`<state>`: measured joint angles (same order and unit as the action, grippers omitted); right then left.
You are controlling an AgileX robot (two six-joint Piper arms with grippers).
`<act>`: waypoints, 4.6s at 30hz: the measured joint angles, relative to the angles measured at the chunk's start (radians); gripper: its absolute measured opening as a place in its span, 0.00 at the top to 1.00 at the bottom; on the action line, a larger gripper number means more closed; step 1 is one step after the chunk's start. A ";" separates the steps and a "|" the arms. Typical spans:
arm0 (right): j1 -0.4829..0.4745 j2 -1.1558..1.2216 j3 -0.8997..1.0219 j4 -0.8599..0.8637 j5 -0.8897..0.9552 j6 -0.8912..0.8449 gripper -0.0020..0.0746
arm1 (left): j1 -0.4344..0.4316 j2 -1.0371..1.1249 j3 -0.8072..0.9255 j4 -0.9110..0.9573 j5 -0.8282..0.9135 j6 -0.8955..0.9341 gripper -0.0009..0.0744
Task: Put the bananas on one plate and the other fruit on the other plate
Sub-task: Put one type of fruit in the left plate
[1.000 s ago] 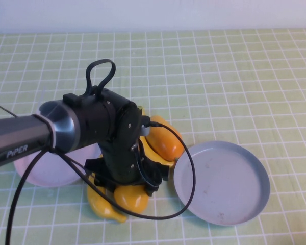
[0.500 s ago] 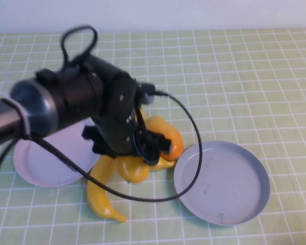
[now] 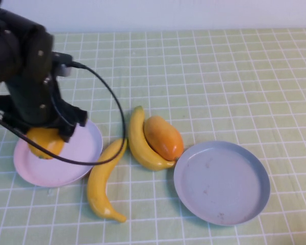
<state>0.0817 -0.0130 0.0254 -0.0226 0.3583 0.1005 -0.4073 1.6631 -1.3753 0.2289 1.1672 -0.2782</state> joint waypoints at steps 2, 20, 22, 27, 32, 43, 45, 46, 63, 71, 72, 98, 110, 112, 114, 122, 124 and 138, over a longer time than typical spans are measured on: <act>0.000 0.000 0.000 0.000 0.000 0.000 0.99 | 0.052 0.012 0.000 -0.009 -0.004 0.034 0.26; 0.000 0.000 0.000 0.000 0.000 0.000 0.99 | 0.135 0.154 0.000 -0.011 -0.061 0.174 0.26; 0.000 0.000 0.000 0.000 0.000 0.000 0.99 | 0.135 0.156 0.000 -0.011 -0.072 0.176 0.25; 0.000 0.000 0.000 0.000 0.000 0.000 0.99 | 0.135 0.156 0.000 -0.007 -0.078 0.176 0.15; 0.000 0.000 0.000 0.000 0.000 0.000 0.99 | 0.135 0.156 0.000 0.033 -0.070 0.157 0.12; 0.000 0.000 0.000 0.000 0.000 0.000 0.99 | 0.022 0.157 -0.116 -0.024 0.011 0.161 0.11; 0.000 0.000 0.000 0.000 0.000 0.000 0.99 | -0.042 0.157 -0.138 -0.031 -0.011 0.157 0.11; 0.000 0.000 0.000 0.000 0.000 0.000 0.99 | -0.068 0.157 -0.145 -0.036 -0.026 0.152 0.11; 0.000 0.000 0.000 0.000 0.000 0.000 0.99 | -0.280 0.162 -0.267 -0.182 -0.105 1.070 0.22; 0.000 0.000 0.000 0.000 0.000 0.000 0.99 | -0.280 0.244 -0.267 -0.210 -0.161 1.454 0.27; 0.000 0.000 0.000 0.000 0.000 0.000 0.99 | -0.278 0.260 -0.267 -0.212 -0.174 1.488 0.27; 0.000 0.000 0.000 0.000 0.000 0.000 0.99 | -0.240 0.375 -0.271 -0.344 -0.265 1.774 0.37; 0.000 0.000 0.000 0.000 0.000 0.000 0.99 | -0.238 0.407 -0.276 -0.385 -0.348 1.792 0.36; 0.000 0.000 0.000 0.000 0.000 0.000 0.99 | -0.238 0.414 -0.279 -0.391 -0.355 1.792 0.36; 0.000 0.000 0.000 0.000 0.000 0.000 0.99 | -0.238 0.420 -0.285 -0.393 -0.364 1.792 0.36; 0.000 0.000 0.000 -0.002 0.000 0.000 0.99 | -0.238 0.434 -0.291 -0.399 -0.388 1.792 0.39; 0.000 0.000 0.000 -0.002 0.000 0.000 0.99 | -0.238 0.435 -0.293 -0.399 -0.398 1.792 0.39; 0.000 0.000 0.000 -0.002 0.000 0.000 0.99 | -0.238 0.429 -0.285 -0.399 -0.464 1.712 0.39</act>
<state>0.0817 -0.0130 0.0254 -0.0246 0.3583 0.1005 -0.6456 2.0921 -1.6605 -0.1700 0.7031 1.4334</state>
